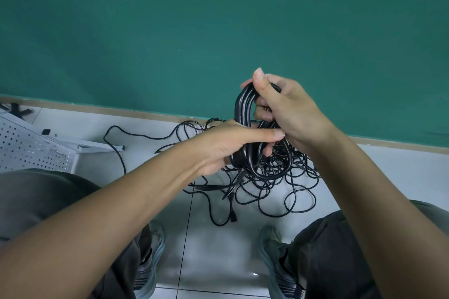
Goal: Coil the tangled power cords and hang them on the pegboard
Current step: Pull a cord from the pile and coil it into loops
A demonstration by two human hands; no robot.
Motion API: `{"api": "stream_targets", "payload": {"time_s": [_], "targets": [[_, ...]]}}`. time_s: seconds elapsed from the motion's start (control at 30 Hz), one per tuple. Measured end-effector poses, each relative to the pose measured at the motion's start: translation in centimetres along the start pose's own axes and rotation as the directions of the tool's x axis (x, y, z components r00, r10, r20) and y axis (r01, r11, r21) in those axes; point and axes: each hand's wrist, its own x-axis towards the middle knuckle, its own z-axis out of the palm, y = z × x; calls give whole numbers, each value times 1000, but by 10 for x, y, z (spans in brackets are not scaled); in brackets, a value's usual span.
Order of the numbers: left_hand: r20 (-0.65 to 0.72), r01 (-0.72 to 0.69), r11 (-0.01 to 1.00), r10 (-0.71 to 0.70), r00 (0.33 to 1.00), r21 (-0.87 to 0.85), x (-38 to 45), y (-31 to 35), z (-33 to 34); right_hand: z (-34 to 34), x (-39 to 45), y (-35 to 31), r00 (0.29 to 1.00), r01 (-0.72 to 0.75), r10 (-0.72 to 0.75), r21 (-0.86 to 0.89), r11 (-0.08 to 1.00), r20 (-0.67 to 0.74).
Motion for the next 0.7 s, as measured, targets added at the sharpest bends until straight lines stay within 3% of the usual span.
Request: {"api": "stream_targets", "payload": {"time_s": [0.2, 0.47, 0.6, 0.7], "targets": [[-80, -37, 999, 38, 996, 18, -1, -1, 1, 0, -3, -3, 995, -100, 92, 231, 968, 47], [-142, -110, 993, 103, 984, -41, 2, -10, 4, 14, -6, 1, 993, -39, 39, 7, 999, -111], [-212, -141, 990, 143, 967, 25, 6, -11, 2, 12, -6, -1, 989, -83, 105, 198, 977, -107], [-174, -157, 987, 162, 971, 39, 6, -8, -2, 8, -2, 0, 990, -120, 136, 284, 951, -38]]}}
